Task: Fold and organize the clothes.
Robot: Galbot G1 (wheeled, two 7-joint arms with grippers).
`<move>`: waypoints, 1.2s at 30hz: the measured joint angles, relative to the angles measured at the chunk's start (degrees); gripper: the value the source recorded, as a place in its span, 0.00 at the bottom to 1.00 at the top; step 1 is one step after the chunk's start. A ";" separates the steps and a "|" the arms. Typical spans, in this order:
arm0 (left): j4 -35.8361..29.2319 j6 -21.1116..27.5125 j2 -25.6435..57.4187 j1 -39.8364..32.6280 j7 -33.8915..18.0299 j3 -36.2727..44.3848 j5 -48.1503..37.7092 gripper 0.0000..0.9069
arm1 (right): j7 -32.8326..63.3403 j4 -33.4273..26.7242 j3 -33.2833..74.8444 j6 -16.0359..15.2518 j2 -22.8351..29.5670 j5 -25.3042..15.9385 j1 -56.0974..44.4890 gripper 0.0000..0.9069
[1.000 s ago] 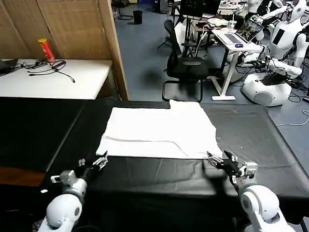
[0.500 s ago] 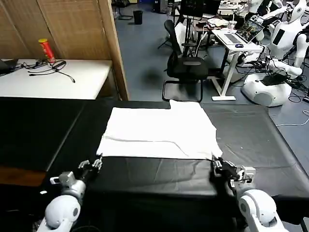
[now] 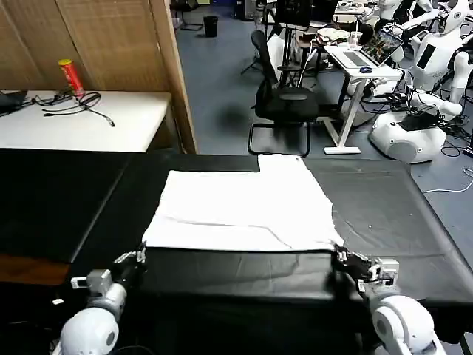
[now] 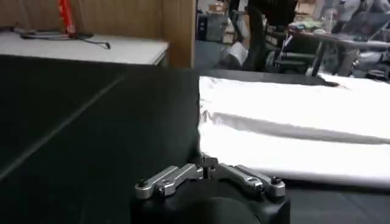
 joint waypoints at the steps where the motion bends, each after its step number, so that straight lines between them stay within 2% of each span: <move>1: -0.65 0.16 0.33 0.66 -0.08 -0.16 0.08 0.00 | 0.60 0.99 0.12 -0.77 0.11 -0.11 -0.88 0.04; 9: -4.99 1.35 2.92 6.06 -1.11 -1.99 0.75 0.00 | 0.88 6.62 0.29 -1.26 0.82 -2.33 -6.34 0.05; 10: -5.43 1.77 3.06 6.79 -1.47 -2.06 0.58 0.38 | 0.80 7.13 0.43 -1.26 0.76 -2.47 -6.85 0.19; 11: -5.79 2.16 3.12 7.43 -1.95 -2.12 0.45 0.97 | 0.64 7.53 0.55 -1.27 0.70 -2.67 -7.25 0.91; 12: -6.30 2.59 3.14 8.10 -2.31 -2.29 0.42 0.97 | 0.43 7.89 0.66 -1.26 0.62 -2.95 -7.54 0.97; 21: -10.15 5.97 3.06 13.20 -5.74 -3.92 0.13 0.97 | -0.77 13.07 2.45 -1.27 -0.57 -3.21 -10.50 0.97; 26: -12.77 8.06 1.95 14.93 -6.08 -5.40 1.06 0.97 | -1.59 15.81 4.33 -1.27 -0.86 -0.22 -10.81 0.97; 30: -14.88 8.56 1.10 13.31 -6.51 -6.70 -1.46 0.97 | -3.62 15.32 5.86 -1.27 -1.59 0.86 -7.47 0.97; 33: -14.68 11.37 0.91 8.75 -9.22 -6.42 -5.21 0.97 | -4.90 12.33 5.46 1.92 -2.31 0.98 -2.10 0.97; 36: -12.55 11.67 1.23 2.15 -8.63 -5.43 -9.10 0.97 | -5.30 6.55 3.78 5.29 -3.23 1.09 5.11 0.97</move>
